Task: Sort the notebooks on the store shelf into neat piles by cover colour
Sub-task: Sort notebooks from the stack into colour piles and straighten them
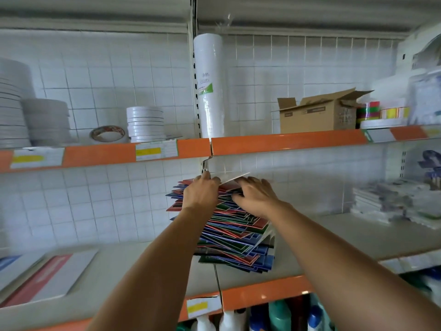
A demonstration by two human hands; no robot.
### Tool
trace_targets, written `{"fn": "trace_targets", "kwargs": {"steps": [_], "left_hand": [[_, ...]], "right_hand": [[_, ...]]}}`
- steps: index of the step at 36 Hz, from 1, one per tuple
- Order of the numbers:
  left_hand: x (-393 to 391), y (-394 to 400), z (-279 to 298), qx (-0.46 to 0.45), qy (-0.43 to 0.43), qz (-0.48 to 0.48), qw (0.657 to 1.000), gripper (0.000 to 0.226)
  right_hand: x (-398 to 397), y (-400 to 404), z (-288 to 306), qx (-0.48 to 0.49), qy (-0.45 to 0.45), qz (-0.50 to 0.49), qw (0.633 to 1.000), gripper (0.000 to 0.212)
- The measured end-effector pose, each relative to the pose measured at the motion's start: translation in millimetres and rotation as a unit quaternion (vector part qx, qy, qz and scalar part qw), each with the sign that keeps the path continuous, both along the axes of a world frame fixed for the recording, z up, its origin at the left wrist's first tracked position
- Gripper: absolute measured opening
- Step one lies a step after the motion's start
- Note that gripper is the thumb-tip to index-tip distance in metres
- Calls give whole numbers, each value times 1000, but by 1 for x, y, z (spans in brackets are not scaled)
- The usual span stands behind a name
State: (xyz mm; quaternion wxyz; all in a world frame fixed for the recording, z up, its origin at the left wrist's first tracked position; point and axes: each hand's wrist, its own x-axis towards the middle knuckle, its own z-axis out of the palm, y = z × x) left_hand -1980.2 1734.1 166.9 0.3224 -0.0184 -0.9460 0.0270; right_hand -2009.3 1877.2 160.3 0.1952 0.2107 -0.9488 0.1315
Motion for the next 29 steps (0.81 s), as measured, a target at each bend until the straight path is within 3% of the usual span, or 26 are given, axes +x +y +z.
{"fn": "trace_targets", "kwargs": {"steps": [9, 20, 25, 29], "left_hand": [[-10, -15, -1, 15, -5, 0, 1000, 39], [-9, -28, -1, 30, 4, 0, 1000, 44], [-5, -39, -2, 53, 9, -7, 999, 67], [0, -45, -3, 60, 20, -11, 998, 57]], "right_hand": [[-15, -22, 0, 22, -4, -17, 1000, 55], [-10, -26, -5, 100, 180, -45, 978, 36], [-11, -19, -3, 54, 120, -11, 991, 38], [-2, -15, -1, -5, 24, 1, 1000, 28]]}}
